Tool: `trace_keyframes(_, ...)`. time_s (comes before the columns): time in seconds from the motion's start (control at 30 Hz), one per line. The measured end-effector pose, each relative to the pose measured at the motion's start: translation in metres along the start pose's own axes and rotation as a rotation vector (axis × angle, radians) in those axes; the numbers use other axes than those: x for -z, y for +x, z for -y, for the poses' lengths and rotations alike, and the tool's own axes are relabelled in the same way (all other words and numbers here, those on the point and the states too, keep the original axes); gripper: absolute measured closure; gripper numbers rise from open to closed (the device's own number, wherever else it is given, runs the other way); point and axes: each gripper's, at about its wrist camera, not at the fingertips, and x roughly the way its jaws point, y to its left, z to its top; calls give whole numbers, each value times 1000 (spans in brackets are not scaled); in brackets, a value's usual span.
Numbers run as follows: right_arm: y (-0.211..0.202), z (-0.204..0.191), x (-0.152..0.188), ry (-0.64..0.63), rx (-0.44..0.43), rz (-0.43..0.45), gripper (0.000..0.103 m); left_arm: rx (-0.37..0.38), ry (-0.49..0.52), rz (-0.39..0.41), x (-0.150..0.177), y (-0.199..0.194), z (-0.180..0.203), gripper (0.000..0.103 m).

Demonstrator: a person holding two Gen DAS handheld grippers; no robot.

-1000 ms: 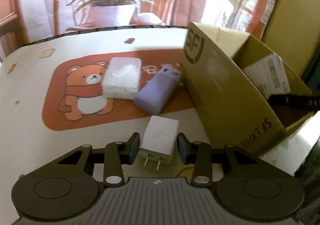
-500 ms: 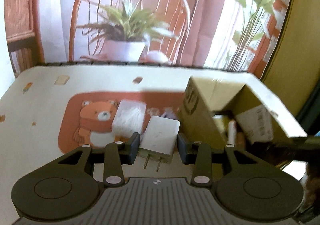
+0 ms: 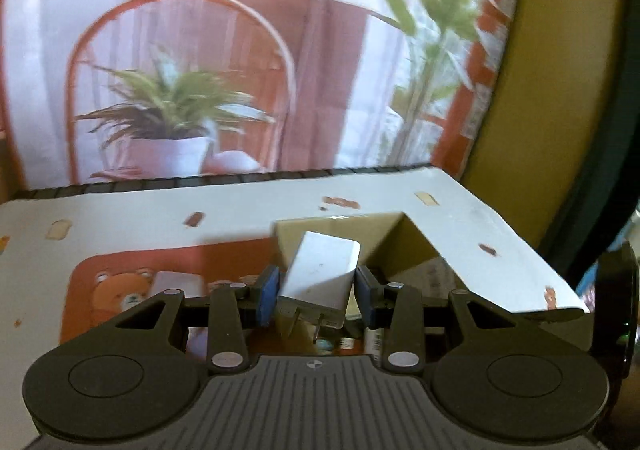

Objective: Organize rigid objects
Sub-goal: 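Lift the charger into the box and open the left gripper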

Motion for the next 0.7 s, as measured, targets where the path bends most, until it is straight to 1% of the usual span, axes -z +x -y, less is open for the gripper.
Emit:
trace_keyframes(0.23, 1, 1, 1, 2, -3, 0, 77, 66, 96, -63, 4, 20, 26, 60)
trace_keyframes(0.3, 2, 1, 2, 2, -5, 0, 77, 74, 117, -83, 6, 25, 29, 60)
trace_keyframes(0.4, 4, 2, 1, 3, -5, -1, 77, 70, 140, -120, 11, 32, 32, 60)
trace_keyframes(0.7, 4, 2, 1, 2, -5, -1, 77, 55, 142, -206, 17, 46, 30, 60)
